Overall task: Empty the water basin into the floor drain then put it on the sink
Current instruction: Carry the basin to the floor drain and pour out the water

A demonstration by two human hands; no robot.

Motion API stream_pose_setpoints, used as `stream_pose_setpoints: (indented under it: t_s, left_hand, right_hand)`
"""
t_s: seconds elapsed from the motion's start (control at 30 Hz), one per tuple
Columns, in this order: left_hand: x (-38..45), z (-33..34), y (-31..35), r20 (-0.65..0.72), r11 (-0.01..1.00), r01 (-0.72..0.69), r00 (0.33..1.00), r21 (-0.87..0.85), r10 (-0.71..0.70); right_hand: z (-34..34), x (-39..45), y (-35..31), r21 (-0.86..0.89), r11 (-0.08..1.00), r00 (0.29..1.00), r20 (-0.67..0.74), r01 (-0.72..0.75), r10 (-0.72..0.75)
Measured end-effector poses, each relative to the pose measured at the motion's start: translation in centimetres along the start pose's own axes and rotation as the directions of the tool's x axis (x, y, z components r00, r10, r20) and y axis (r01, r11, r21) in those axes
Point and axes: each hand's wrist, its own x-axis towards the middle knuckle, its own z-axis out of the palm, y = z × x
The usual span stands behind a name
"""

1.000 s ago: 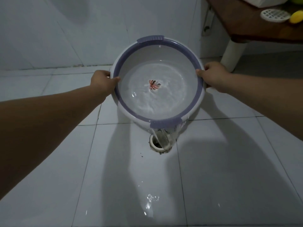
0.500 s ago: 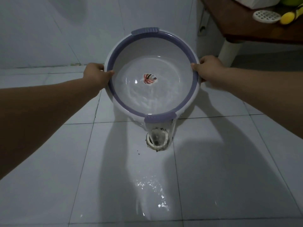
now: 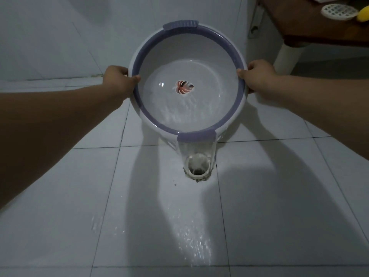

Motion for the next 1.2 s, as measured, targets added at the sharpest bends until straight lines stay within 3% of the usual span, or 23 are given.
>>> stream_pose_setpoints:
  t_s: [1.2]
  left_hand:
    - [-0.34,-0.43,-0.31,-0.014,1.000,0.017,1.000,-0.021,-0.017]
  right_hand:
    - [0.50,-0.73,-0.71,0.029,1.000,1.000,-0.006,0.005,-0.005]
